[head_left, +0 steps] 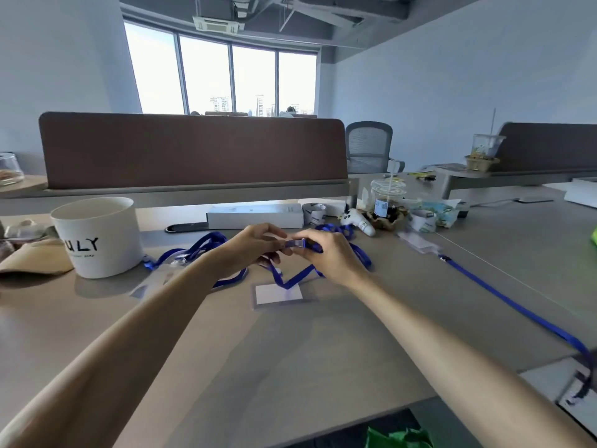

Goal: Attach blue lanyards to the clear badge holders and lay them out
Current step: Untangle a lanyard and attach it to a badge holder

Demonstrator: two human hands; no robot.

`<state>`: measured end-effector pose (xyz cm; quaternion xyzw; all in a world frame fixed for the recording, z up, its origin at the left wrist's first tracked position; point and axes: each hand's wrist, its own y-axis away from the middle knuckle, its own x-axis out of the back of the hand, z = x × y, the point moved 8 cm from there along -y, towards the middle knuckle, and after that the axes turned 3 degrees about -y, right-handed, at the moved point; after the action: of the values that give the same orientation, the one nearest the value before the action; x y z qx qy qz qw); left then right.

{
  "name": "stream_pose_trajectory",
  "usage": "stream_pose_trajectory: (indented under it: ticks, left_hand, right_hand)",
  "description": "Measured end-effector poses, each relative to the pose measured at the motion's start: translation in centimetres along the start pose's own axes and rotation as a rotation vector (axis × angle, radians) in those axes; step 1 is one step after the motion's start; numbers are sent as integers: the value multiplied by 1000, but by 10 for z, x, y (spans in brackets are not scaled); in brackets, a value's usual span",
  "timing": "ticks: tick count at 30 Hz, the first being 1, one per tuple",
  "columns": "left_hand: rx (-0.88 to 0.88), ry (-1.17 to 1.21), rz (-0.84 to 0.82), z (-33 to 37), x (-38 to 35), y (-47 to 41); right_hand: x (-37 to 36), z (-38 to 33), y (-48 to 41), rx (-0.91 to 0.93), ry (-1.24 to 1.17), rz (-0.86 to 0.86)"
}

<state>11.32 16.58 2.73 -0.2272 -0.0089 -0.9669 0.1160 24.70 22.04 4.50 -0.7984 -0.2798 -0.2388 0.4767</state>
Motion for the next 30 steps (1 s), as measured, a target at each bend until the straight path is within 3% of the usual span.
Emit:
stream_pose_trajectory:
  ticks: [5, 9, 15, 23, 30]
  left_hand:
    - [5, -202, 53, -16, -1, -4]
    - [-27, -273, 38, -23, -21, -7]
    - [-104, -367, -51, -21, -43, -18]
    - [-222, -797, 113, 10, -49, -34]
    - [28, -1006, 272, -12, -31, -34]
  right_hand:
    - [1, 29, -2, -324, -293, 72]
    - [10, 44, -4, -538, -733, 122]
    - [52, 46, -7, -618, -1187, 346]
    - [117, 18, -28, -511, -1089, 357]
    - [158, 7, -25, -486, -1128, 437]
